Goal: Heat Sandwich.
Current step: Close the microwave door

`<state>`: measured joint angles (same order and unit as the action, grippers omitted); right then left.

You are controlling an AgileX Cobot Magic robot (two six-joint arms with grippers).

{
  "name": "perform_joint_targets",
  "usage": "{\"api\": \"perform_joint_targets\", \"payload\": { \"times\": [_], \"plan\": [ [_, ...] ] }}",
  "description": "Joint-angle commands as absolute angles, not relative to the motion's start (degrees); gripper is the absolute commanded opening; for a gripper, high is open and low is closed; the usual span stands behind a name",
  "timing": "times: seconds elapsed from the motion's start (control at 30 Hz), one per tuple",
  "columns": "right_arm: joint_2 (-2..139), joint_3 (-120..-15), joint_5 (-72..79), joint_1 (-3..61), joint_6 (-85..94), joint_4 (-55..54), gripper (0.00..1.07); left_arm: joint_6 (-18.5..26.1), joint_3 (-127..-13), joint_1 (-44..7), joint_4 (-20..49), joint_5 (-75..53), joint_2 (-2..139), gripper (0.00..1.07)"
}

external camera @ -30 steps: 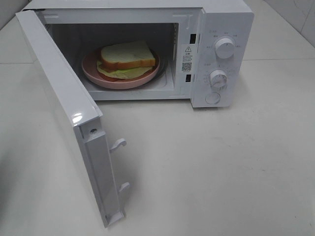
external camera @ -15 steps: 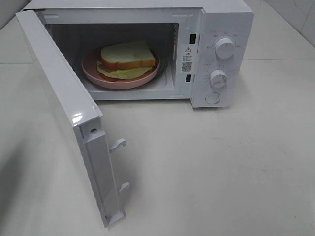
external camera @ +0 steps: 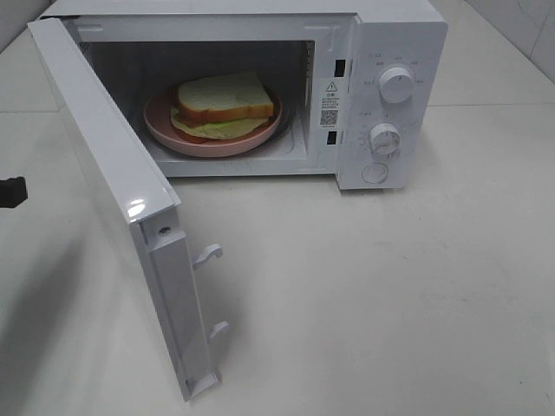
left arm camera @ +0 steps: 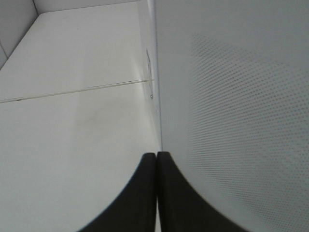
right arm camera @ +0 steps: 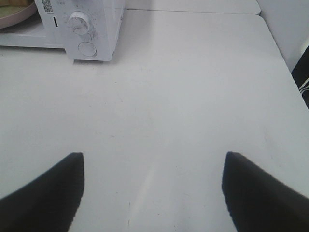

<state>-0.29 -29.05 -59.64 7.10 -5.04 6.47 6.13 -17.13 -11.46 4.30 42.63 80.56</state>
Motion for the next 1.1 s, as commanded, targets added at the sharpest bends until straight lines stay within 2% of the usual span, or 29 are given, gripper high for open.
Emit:
{"api": "perform_joint_targets", "payload": {
  "times": [0.03, 0.47, 1.1],
  "plan": [
    [-1.78, -28.99, -59.42, 6.76, -5.33, 6.65, 0.76, 6.13, -18.96, -13.69, 4.07, 44.52, 83.02, 0.00],
    [-1.78, -28.99, -59.42, 6.76, -5.33, 6.65, 0.76, 6.07, -24.87, -21.20, 5.33, 45.32, 88.69, 0.00],
    [-1.78, -28.99, -59.42, 6.76, -5.33, 6.65, 0.76, 6.42, -35.18, -32.31, 13.35, 45.15, 96.09, 0.00]
  ]
}}
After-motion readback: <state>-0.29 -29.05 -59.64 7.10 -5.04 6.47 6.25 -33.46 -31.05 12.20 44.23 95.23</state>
